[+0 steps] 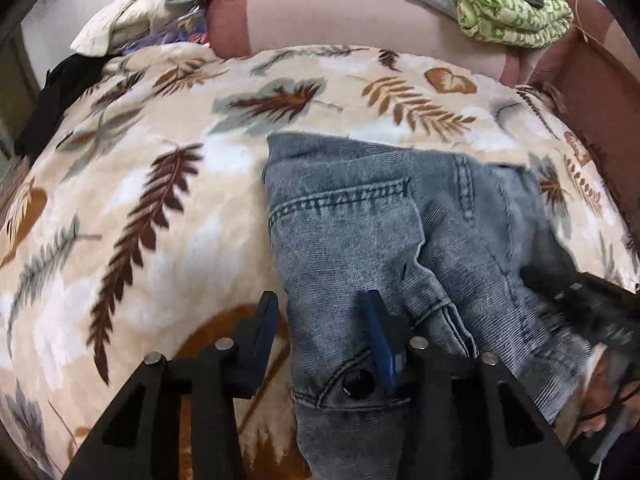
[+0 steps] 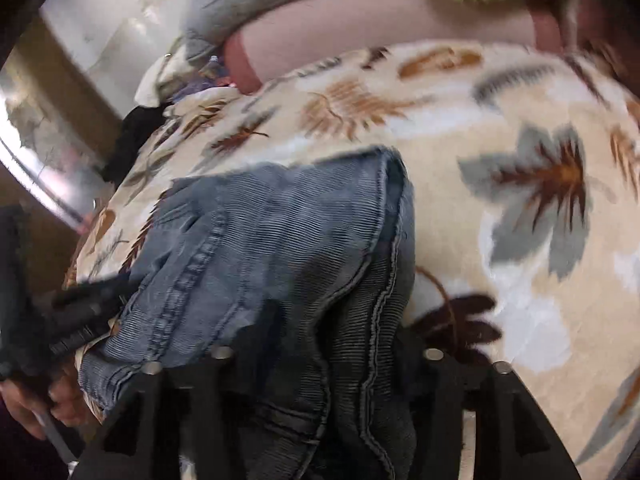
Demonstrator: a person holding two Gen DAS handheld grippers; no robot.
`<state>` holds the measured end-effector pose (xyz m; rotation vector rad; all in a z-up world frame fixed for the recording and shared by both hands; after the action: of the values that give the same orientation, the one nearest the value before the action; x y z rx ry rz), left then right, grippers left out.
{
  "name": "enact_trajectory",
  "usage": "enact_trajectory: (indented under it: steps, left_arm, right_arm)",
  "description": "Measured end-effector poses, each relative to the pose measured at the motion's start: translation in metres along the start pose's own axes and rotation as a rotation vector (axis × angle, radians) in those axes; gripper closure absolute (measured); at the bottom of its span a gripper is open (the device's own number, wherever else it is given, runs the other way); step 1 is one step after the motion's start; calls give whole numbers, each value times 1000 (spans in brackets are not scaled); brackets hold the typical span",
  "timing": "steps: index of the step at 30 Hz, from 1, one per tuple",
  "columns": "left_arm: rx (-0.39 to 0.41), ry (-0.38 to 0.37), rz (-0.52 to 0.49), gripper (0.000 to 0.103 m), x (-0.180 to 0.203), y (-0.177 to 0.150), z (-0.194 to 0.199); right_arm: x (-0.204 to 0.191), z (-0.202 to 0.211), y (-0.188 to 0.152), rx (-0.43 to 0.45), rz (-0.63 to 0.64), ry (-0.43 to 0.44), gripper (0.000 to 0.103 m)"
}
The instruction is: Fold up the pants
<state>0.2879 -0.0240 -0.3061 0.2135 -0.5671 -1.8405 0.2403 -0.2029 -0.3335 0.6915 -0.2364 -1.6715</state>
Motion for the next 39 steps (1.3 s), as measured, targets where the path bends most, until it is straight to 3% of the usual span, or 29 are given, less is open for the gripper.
enact_trajectory:
  steps: [3,10,15,17,24,34,39]
  left_arm:
    - [38,19,14,46,-4,-7,17]
    - [143,2,-11,42,22,-31,94]
    - [211,-16,-55,40,51,-50,148]
    - [242,-16,-59,28,58,-54,166]
    - [365,22,-101,22,81,-66,235]
    - [461,84,-108,19,90,-75,290]
    - [512,133,-92,10,87,-79,307]
  right_arm:
    - [0,17,-4,23,27,-41,39]
    - [-34,101,-12,153,187,-162,37]
    - [-62,158,-27,228,267,-196,34]
    - [-71,177,-30,255,287,-214,34]
    - [-92,244,-45,355,305,-232,29]
    - [-111,294,-62,442,347,-264,27]
    - [-116,305,-69,453,357,-264,26]
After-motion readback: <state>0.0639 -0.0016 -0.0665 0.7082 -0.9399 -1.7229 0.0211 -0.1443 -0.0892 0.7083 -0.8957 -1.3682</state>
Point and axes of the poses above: each gripper's, at about its wrist camera, not at the fingertips, and z roughly against the way its jaws point, x to its right, y to its top, the point moved 7 cm from there along -z, roughly the way its jaws point, and after that the axes turned 6 degrees about -y, right-handed, at the moved point
